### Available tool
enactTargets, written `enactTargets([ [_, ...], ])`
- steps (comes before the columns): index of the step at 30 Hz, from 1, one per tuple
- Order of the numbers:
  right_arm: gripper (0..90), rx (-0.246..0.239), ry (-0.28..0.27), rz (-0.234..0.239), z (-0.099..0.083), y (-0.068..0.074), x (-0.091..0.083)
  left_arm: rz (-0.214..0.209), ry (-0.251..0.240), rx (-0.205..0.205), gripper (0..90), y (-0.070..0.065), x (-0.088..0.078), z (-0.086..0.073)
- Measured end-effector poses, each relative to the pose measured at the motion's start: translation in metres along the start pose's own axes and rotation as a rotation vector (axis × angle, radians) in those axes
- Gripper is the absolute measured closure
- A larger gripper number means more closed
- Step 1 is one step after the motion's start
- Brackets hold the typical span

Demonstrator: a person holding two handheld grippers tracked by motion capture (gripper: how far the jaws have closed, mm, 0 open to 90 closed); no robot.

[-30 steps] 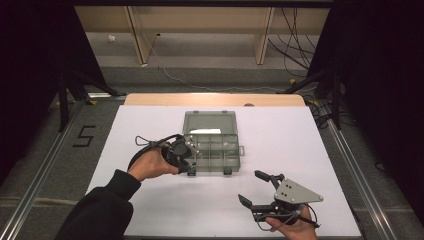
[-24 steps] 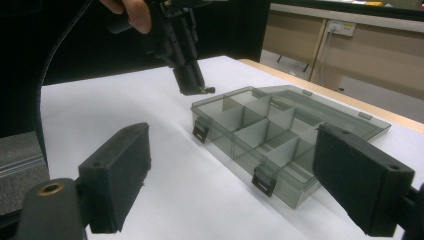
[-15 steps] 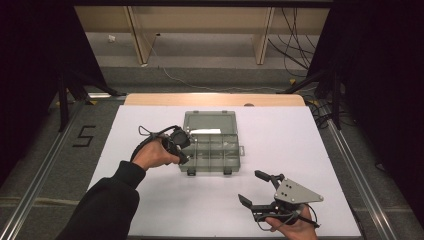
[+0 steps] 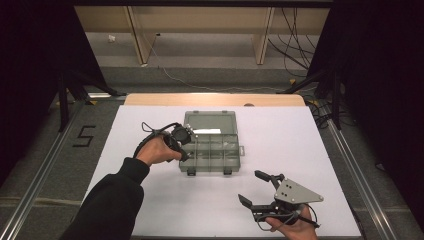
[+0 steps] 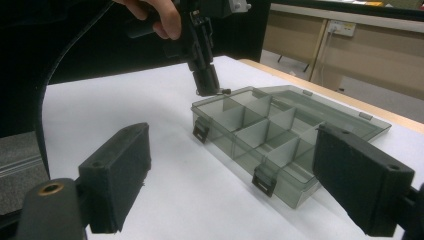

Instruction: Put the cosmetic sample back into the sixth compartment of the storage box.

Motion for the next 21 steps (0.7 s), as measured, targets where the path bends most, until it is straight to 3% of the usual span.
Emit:
enactTargets([
  [15,16.9,0.001,0.022,0.001,0.000,0.000,-0.002,-0.010,-0.001,0.005,80.7,-0.003,0.007,0.020],
  [18,16.9,0.002,-0.022,0.009,0.000,0.000,0.002,-0.016,0.000,0.004,80.7,-0.004,0.011,0.027],
  [21,16.9,0.005,-0.020,0.010,0.000,0.000,0.001,-0.021,0.003,0.008,80.7,-0.005,0.013,0.031],
])
Point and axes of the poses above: each handheld gripper's, and its own axes: x roughly forward along the jaws, z roughly out of its top, y roughly to its left, the point moved 1 cm from there along x, roughly forward along the jaws, and after that the axes turned 4 degrees about -z, right-handed, at the moved point
